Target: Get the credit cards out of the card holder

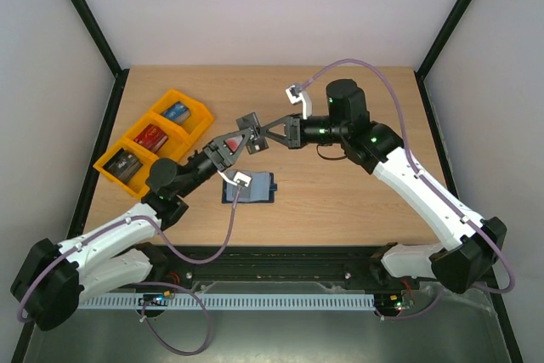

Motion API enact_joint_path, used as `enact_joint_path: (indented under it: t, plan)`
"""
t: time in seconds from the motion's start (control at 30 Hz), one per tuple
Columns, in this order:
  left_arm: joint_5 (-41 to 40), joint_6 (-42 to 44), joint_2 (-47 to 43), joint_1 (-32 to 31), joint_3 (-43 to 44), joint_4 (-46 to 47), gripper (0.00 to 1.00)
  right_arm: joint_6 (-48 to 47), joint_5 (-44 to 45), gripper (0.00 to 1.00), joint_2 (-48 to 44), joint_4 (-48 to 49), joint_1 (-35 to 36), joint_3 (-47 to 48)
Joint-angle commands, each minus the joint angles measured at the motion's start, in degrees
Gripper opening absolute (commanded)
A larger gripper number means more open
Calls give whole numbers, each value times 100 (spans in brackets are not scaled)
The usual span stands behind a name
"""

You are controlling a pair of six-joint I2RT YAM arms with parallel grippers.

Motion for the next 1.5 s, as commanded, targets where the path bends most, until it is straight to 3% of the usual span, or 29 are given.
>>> enact_joint_path:
  t: [0.0, 0.13, 0.33, 0.37, 0.43, 0.5, 0.67, 0.8, 0.83, 1.0, 1.07, 1.47]
  plan:
    - [-96, -45, 14, -109, 294, 35, 43, 69, -33, 2, 95, 275, 87, 0]
    - [-174, -93, -10, -190, 284, -1, 4, -7, -7, 2, 141, 253, 93, 16]
    - [-423, -376, -345, -314, 313, -710, 2, -369, 705, 2, 38, -209, 81, 162]
    - [-575, -430, -414, -338, 335, -953, 2, -444, 1007, 6, 22, -396, 53, 207]
    - [-1012, -595, -596, -418, 470, -1817, 2, -490, 1635, 33, -22, -685, -59, 207]
    - [-1731, -866, -735, -545, 811, -3324, 2, -422, 2280, 56, -126, -828, -226, 108]
    - [-3803, -2102, -325, -736, 1892, -7700, 2, -46, 4665, 99, -142, -1620, -653, -113]
    - [-5401, -3515, 639, -701, 2168, -9803, 2, 86, 5522, 99, 155, -2374, -991, -119]
    - [-5600, -4201, 1080, -651, 2318, -10458, 2, 71, 5589, 99, 209, -2448, -1008, -153]
    - [-5279, -6671, 2814, -120, 4026, -12261, 2, 49, 5552, 99, 302, -2478, -1023, -338]
    - [-4999, -7289, 3380, 238, 4750, -12754, 2, 6, 5493, 99, 291, -2455, -1023, -367]
    - [-5261, -8150, 4134, 2906, 5818, -12779, 2, -169, 5474, 99, 53, -2353, -1032, -742]
